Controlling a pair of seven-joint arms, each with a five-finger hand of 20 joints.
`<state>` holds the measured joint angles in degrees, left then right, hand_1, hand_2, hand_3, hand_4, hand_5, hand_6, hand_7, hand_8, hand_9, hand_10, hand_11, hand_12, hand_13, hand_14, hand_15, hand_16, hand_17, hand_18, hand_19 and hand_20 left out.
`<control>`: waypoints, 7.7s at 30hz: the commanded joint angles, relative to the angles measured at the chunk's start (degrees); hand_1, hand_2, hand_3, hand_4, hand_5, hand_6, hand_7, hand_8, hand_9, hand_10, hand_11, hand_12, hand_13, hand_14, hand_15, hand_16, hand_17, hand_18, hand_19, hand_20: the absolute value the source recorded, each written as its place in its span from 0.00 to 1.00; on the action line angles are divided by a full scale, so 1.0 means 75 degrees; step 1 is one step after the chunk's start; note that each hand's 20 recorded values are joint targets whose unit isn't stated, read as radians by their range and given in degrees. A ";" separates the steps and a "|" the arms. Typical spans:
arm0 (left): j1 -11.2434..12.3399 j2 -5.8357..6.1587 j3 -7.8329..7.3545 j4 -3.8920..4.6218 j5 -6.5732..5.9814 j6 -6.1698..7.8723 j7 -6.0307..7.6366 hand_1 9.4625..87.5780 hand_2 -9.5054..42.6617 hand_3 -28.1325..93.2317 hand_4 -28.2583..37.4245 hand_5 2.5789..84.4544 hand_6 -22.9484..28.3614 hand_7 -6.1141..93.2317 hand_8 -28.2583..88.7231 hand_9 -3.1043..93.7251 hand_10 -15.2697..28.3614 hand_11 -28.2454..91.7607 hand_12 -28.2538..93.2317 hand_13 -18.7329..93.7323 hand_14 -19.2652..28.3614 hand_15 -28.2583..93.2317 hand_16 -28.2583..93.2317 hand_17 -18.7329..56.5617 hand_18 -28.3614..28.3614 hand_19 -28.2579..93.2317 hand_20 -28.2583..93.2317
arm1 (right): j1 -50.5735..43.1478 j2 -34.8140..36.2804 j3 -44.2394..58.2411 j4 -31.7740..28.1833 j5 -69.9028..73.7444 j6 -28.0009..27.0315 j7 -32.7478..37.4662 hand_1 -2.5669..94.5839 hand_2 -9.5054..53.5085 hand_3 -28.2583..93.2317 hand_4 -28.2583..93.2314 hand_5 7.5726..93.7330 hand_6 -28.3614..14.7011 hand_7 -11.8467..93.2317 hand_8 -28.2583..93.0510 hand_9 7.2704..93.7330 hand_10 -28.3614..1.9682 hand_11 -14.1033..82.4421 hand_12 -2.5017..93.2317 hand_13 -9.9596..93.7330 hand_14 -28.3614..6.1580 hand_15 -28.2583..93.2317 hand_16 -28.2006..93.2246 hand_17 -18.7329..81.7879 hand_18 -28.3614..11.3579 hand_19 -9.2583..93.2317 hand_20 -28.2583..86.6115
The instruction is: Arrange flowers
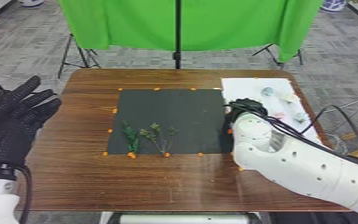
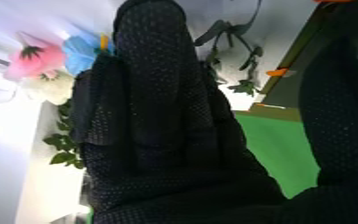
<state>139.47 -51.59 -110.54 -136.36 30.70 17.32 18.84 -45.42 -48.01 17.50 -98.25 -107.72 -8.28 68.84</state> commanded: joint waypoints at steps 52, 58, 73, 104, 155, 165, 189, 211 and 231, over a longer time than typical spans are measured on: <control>0.0160 0.0073 -0.0181 -0.0163 0.0176 0.0083 -0.0347 0.13 0.33 0.87 0.00 0.43 0.65 0.17 0.17 0.37 0.80 0.44 0.32 0.39 0.97 0.65 0.15 0.15 0.91 0.71 0.29 | -0.1611 -0.0841 0.0921 -0.1567 -0.0306 -0.0192 -0.0316 0.60 0.00 0.82 0.00 0.93 0.59 0.29 0.32 1.00 0.61 0.52 0.23 0.99 0.68 0.70 0.40 0.78 0.26 1.00 0.60; 0.0084 0.0083 -0.0157 -0.0148 0.0190 0.0075 -0.0424 0.13 0.33 0.87 0.00 0.43 0.65 0.17 0.17 0.37 0.80 0.44 0.32 0.39 0.97 0.65 0.15 0.15 0.90 0.71 0.29 | -0.1704 -0.0908 0.1027 -0.1656 -0.0166 -0.0475 -0.0240 0.57 0.00 0.79 0.01 0.90 0.56 0.26 0.30 1.00 0.58 0.49 0.23 0.98 0.66 0.71 0.40 0.78 0.26 1.00 0.60; 0.0184 0.0068 -0.0151 -0.0199 0.0193 0.0131 -0.0402 0.14 0.33 0.87 0.00 0.43 0.65 0.17 0.17 0.37 0.80 0.44 0.32 0.39 0.97 0.65 0.15 0.15 0.90 0.71 0.29 | -0.1555 -0.0810 0.1121 -0.1854 -0.0190 -0.0519 -0.0200 0.44 0.00 0.80 0.02 0.83 0.53 0.26 0.15 0.98 0.53 0.48 0.24 0.96 0.65 0.72 0.39 0.77 0.26 1.00 0.59; 0.0310 0.0040 -0.0136 -0.0259 0.0191 0.0211 -0.0255 0.14 0.34 0.87 0.00 0.44 0.65 0.17 0.17 0.37 0.80 0.44 0.32 0.39 0.97 0.65 0.15 0.15 0.91 0.71 0.29 | -0.3416 0.1722 0.3881 -0.2338 -0.0094 0.1973 -0.0916 0.31 0.22 0.83 0.06 0.61 0.47 0.22 0.15 0.81 0.31 0.41 0.19 0.83 0.45 0.71 0.35 0.66 0.19 1.00 0.40; -0.0013 0.0140 0.0115 -0.0267 0.0303 -0.0027 -0.0312 0.14 0.34 0.87 0.00 0.43 0.65 0.17 0.17 0.37 0.80 0.44 0.32 0.39 0.97 0.65 0.15 0.15 0.90 0.71 0.29 | -0.1027 0.1482 0.0503 -0.0684 -0.1340 0.2833 -0.0783 0.61 0.00 0.82 0.00 0.87 0.66 0.32 0.26 0.99 0.68 0.35 0.32 0.93 0.69 0.67 0.38 0.71 0.32 1.00 0.43; -0.0082 0.0157 0.0108 -0.0270 0.0317 0.0006 -0.0350 0.14 0.34 0.87 0.00 0.43 0.65 0.17 0.17 0.37 0.80 0.44 0.32 0.39 0.97 0.65 0.15 0.15 0.91 0.71 0.29 | -0.0572 0.1281 0.0509 -0.1073 -0.1640 0.3318 -0.1156 0.62 0.00 0.82 0.00 0.89 0.64 0.30 0.27 1.00 0.69 0.36 0.32 0.94 0.70 0.67 0.39 0.72 0.31 1.00 0.47; -0.1305 0.0793 0.0183 0.0029 0.0245 -0.0080 -0.0198 0.13 0.34 0.86 0.00 0.43 0.65 0.17 0.17 0.37 0.80 0.44 0.32 0.39 0.97 0.65 0.15 0.15 0.91 0.72 0.29 | 0.2202 -0.2536 -0.2595 -0.0602 0.0193 0.3083 -0.3436 0.60 0.00 0.84 0.00 0.88 0.66 0.31 0.27 1.00 0.69 0.38 0.32 0.94 0.71 0.69 0.40 0.70 0.31 1.00 0.52; -0.1153 0.1240 0.0120 -0.0228 0.0153 0.0421 0.0245 0.13 0.34 0.87 0.00 0.43 0.65 0.17 0.17 0.37 0.79 0.44 0.32 0.39 0.97 0.65 0.15 0.15 0.91 0.73 0.29 | 0.3752 -0.4058 -0.4494 0.0379 0.1210 0.3962 -0.3247 0.58 0.00 0.82 0.00 0.87 0.71 0.31 0.25 0.99 0.68 0.47 0.26 0.94 0.72 0.71 0.40 0.70 0.30 1.00 0.55; -0.1753 0.1157 0.0410 -0.0254 0.0317 0.0771 -0.0261 0.14 0.34 0.87 0.00 0.43 0.65 0.17 0.17 0.37 0.79 0.44 0.32 0.39 0.97 0.65 0.15 0.15 0.92 0.73 0.29 | 0.3247 -0.4212 -0.3949 0.0952 0.0647 0.3029 -0.2888 0.52 0.00 0.75 0.00 0.80 0.68 0.29 0.24 0.99 0.68 0.49 0.24 0.94 0.72 0.71 0.39 0.70 0.30 1.00 0.56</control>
<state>127.10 -42.56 -106.89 -138.43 32.43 22.85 18.23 -21.43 -79.32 -13.31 -92.23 -100.33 15.62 45.83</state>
